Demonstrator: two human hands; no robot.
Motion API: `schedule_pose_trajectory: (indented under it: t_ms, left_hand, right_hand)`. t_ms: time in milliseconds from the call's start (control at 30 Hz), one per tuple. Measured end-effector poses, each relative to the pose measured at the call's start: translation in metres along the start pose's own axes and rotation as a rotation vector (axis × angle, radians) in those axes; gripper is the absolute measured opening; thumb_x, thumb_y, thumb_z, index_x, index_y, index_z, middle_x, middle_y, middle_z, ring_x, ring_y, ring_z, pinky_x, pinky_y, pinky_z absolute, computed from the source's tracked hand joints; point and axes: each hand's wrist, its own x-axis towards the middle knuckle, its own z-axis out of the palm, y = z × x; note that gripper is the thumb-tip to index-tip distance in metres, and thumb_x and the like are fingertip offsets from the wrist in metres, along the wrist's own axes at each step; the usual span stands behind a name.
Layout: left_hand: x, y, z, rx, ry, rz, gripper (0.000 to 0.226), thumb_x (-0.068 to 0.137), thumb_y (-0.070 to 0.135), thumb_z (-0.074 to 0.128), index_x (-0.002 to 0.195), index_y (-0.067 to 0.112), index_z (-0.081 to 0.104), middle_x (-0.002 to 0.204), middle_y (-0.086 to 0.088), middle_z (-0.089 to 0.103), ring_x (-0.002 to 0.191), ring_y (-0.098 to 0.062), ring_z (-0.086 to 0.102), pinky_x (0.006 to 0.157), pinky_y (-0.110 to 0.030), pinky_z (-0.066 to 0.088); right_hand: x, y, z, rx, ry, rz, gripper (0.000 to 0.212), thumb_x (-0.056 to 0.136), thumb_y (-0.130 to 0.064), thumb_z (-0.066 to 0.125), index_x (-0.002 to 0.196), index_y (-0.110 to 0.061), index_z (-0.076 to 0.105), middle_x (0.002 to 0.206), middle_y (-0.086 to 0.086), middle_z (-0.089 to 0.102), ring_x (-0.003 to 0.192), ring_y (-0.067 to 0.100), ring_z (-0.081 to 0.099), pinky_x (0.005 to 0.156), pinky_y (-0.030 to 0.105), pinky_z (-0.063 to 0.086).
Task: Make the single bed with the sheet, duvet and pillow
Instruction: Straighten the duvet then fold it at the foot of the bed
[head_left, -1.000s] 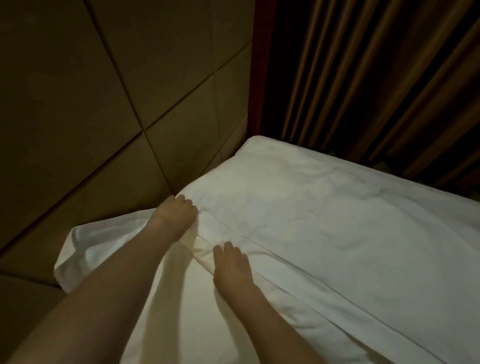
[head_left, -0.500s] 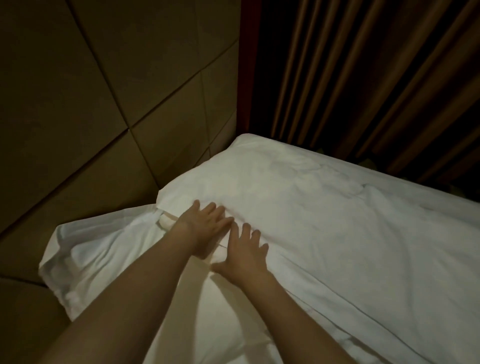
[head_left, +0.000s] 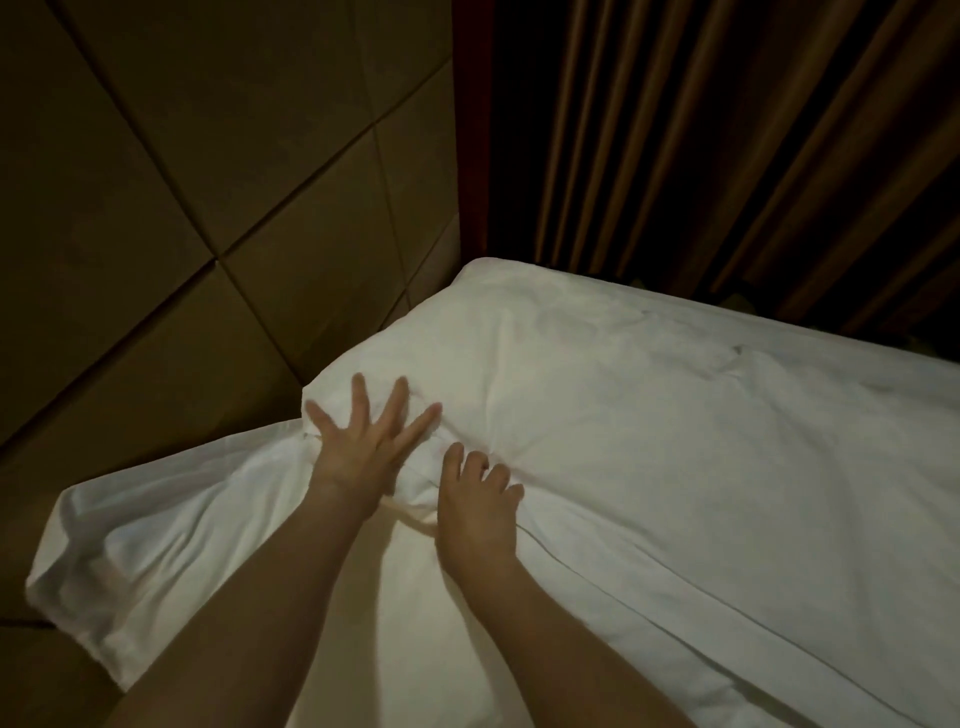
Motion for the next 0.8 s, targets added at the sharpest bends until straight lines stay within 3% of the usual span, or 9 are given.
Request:
schedule_pose_trajectory:
  t_ms: [100, 200, 333, 400, 467, 533, 600, 700, 800]
  left_hand:
    - [0.004, -0.003, 0.008, -0.042, -0.021, -0.037, 0.103, 0.089, 0.039, 0.059, 0.142, 0.039, -0.030, 0.155, -0.010, -0.022, 0.139, -0.047, 0.010, 0.103, -0.061, 0.034]
    - [0.012, -0.002, 0.007, -0.048, 0.031, -0.012, 0.100, 0.090, 0.026, 0.060, 0.146, 0.038, -0.022, 0.155, -0.009, 0.006, 0.129, -0.036, 0.034, 0.098, -0.047, 0.043]
    - [0.018, 0.008, -0.008, -0.162, 0.084, -0.037, 0.070, 0.090, 0.019, 0.059, 0.146, 0.028, 0.018, 0.136, -0.005, 0.039, 0.117, -0.028, 0.044, 0.090, -0.039, 0.047]
    - [0.015, 0.013, -0.021, -0.225, 0.147, -0.082, 0.052, 0.091, 0.013, 0.057, 0.136, 0.019, 0.032, 0.129, -0.005, 0.044, 0.114, -0.028, 0.045, 0.085, -0.034, 0.050]
    - [0.008, 0.016, -0.032, -0.306, 0.196, -0.085, 0.047, 0.091, 0.011, 0.055, 0.133, 0.015, 0.036, 0.128, -0.006, 0.045, 0.115, -0.027, 0.044, 0.083, -0.031, 0.049]
    - [-0.005, 0.014, -0.041, -0.392, 0.234, -0.048, 0.052, 0.090, 0.013, 0.058, 0.137, 0.014, 0.035, 0.129, -0.006, 0.045, 0.116, -0.024, 0.043, 0.085, -0.029, 0.047]
    - [-0.015, 0.005, -0.049, -0.428, 0.287, -0.007, 0.053, 0.091, 0.014, 0.056, 0.140, 0.013, 0.034, 0.126, -0.006, 0.047, 0.112, -0.021, 0.044, 0.083, -0.026, 0.043]
    - [-0.023, -0.008, -0.057, -0.401, 0.338, 0.033, 0.046, 0.093, 0.008, 0.046, 0.137, 0.011, 0.035, 0.121, -0.005, 0.047, 0.106, -0.017, 0.046, 0.074, -0.020, 0.034]
    - [-0.028, -0.001, -0.060, -0.404, 0.368, 0.043, 0.034, 0.089, 0.003, 0.047, 0.122, 0.011, 0.045, 0.114, -0.005, 0.048, 0.101, -0.017, 0.048, 0.073, -0.022, 0.036]
  right_hand:
    - [0.001, 0.005, 0.003, 0.041, 0.039, -0.034, 0.073, 0.025, -0.004, 0.085, 0.095, -0.005, 0.065, 0.068, 0.019, 0.056, 0.052, 0.035, 0.055, 0.047, 0.042, 0.050]
    - [0.002, 0.009, 0.005, 0.133, 0.045, -0.043, 0.074, 0.023, -0.002, 0.086, 0.089, -0.009, 0.052, 0.060, 0.014, 0.053, 0.046, 0.032, 0.053, 0.039, 0.034, 0.047]
    - [-0.005, 0.020, -0.006, 0.235, 0.107, -0.020, 0.080, 0.018, -0.005, 0.089, 0.090, -0.014, 0.055, 0.063, 0.009, 0.055, 0.047, 0.027, 0.053, 0.038, 0.027, 0.043]
    - [-0.010, 0.023, -0.019, 0.255, 0.080, 0.014, 0.099, 0.019, -0.017, 0.091, 0.108, -0.017, 0.048, 0.078, 0.010, 0.061, 0.059, 0.026, 0.058, 0.048, 0.032, 0.049]
    - [-0.008, 0.018, -0.046, 0.239, 0.078, 0.016, 0.114, 0.038, -0.039, 0.091, 0.134, -0.019, 0.032, 0.114, 0.018, 0.060, 0.094, 0.034, 0.062, 0.073, 0.049, 0.053]
    - [0.006, 0.012, -0.076, 0.178, 0.073, -0.085, 0.113, 0.073, -0.048, 0.074, 0.147, -0.021, -0.008, 0.152, 0.020, 0.023, 0.136, 0.040, 0.031, 0.103, 0.062, 0.030]
    - [0.024, 0.003, -0.103, 0.130, -0.015, -0.150, 0.105, 0.087, -0.041, 0.063, 0.146, -0.022, -0.022, 0.157, 0.015, 0.006, 0.142, 0.039, 0.013, 0.109, 0.062, 0.014]
    - [0.035, -0.005, -0.123, 0.122, -0.038, -0.164, 0.071, 0.090, -0.025, 0.058, 0.147, -0.016, 0.017, 0.141, 0.010, 0.040, 0.127, 0.034, 0.039, 0.104, 0.054, 0.027]
    - [0.031, 0.003, -0.128, 0.104, -0.012, -0.181, 0.033, 0.093, -0.013, 0.051, 0.126, -0.012, 0.046, 0.124, 0.008, 0.052, 0.111, 0.030, 0.050, 0.091, 0.040, 0.038]
